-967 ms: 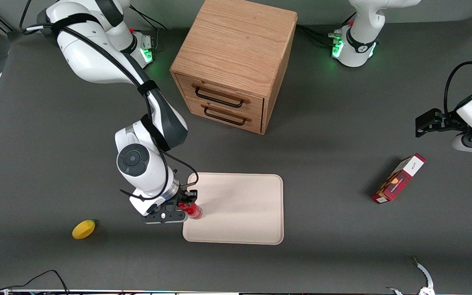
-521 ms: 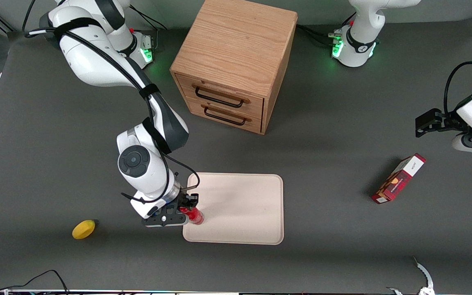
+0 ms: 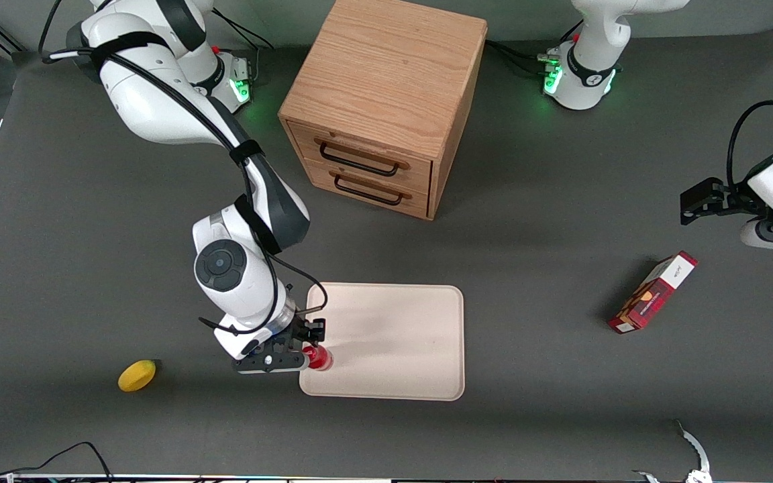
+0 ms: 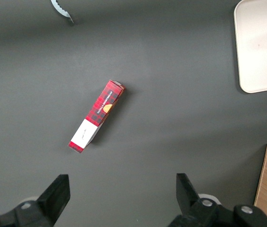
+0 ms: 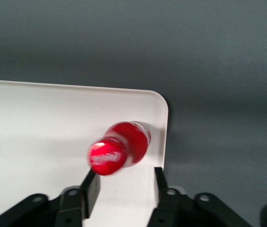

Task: Place coke bottle on tray

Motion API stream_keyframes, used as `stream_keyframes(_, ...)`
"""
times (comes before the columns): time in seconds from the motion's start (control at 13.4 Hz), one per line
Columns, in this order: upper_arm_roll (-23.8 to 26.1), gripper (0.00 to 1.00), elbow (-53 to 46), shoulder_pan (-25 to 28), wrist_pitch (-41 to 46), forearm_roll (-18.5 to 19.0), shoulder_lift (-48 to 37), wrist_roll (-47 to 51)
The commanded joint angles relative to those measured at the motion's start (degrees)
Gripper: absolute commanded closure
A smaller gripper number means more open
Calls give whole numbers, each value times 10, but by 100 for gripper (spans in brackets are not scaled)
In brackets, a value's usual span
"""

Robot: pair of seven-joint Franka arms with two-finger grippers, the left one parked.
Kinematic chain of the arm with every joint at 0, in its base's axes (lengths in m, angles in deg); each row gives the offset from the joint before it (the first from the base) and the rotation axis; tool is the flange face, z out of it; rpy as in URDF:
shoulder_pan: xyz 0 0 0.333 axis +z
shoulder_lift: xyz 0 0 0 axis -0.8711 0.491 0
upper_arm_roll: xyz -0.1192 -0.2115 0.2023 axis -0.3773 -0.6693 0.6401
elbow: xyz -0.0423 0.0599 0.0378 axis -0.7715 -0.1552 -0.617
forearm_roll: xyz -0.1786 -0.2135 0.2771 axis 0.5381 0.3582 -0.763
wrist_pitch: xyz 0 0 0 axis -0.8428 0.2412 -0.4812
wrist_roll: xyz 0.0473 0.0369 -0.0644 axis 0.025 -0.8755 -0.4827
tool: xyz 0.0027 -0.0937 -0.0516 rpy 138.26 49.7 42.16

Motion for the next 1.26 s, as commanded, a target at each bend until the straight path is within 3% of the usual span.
stream_keyframes(0.0,-10,0,-22,10,1,15,11,16)
stream_keyframes(0.52,-8,0,-6,-7,59,13,-48,7)
stream_keyframes(0.97,-2,0,172,-42,149,9,-243,-48)
stream_keyframes(1.19,12,0,225,-116,219,-11,-335,-133)
